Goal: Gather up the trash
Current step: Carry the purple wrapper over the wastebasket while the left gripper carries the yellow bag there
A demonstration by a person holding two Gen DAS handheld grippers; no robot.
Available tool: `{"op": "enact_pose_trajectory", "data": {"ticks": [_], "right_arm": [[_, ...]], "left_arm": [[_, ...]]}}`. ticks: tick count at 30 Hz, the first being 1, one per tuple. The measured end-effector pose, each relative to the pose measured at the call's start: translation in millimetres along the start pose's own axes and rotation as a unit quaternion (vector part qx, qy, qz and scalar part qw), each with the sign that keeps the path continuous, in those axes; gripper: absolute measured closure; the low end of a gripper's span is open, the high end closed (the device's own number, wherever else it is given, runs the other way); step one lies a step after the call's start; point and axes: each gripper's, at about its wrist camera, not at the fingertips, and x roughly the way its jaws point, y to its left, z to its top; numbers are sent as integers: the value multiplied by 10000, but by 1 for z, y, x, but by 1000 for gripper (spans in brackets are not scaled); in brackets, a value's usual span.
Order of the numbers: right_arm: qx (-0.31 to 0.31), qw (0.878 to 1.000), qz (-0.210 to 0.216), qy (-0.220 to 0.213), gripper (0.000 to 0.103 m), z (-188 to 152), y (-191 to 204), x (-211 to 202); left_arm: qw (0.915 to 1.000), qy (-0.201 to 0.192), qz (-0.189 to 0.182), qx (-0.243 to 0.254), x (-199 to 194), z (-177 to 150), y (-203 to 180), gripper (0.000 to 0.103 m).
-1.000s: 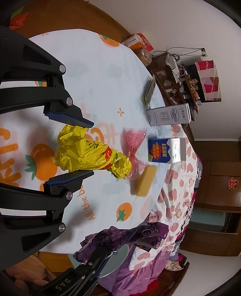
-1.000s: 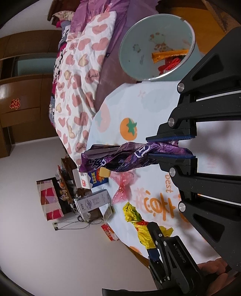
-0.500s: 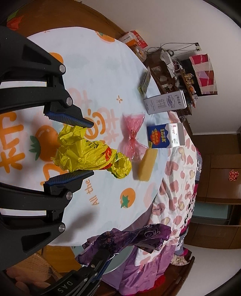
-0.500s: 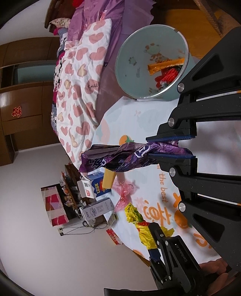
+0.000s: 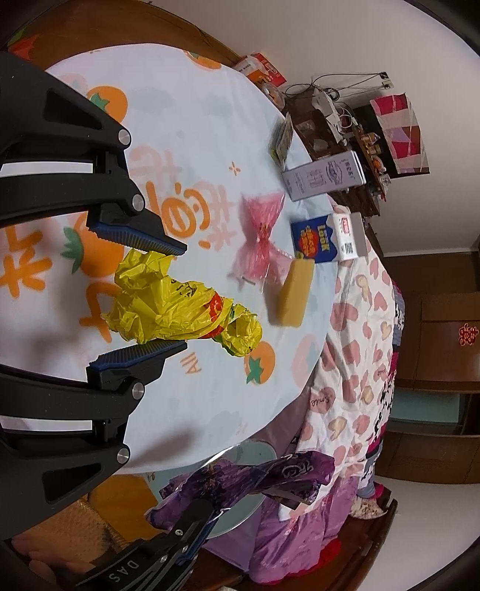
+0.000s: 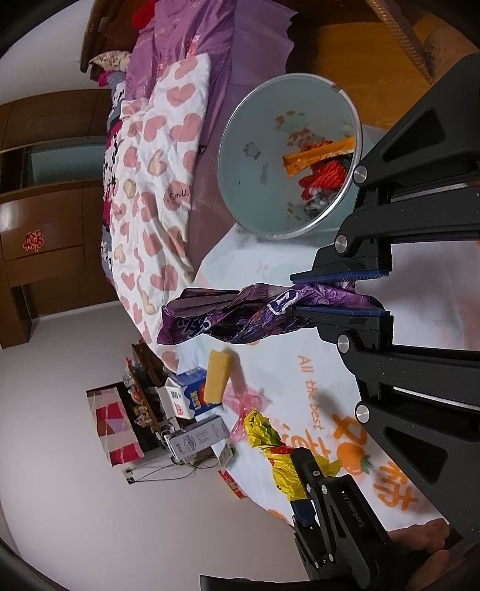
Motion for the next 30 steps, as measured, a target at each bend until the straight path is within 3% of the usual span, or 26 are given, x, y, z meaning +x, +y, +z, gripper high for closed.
{"op": "enact_pose_trajectory", "data": {"ticks": [30], "right_arm": [[487,9970,-590,-87,91,-17,-83,-28]], "left_arm": [[9970,-29,-500,591,7,11,-92,57]]}}
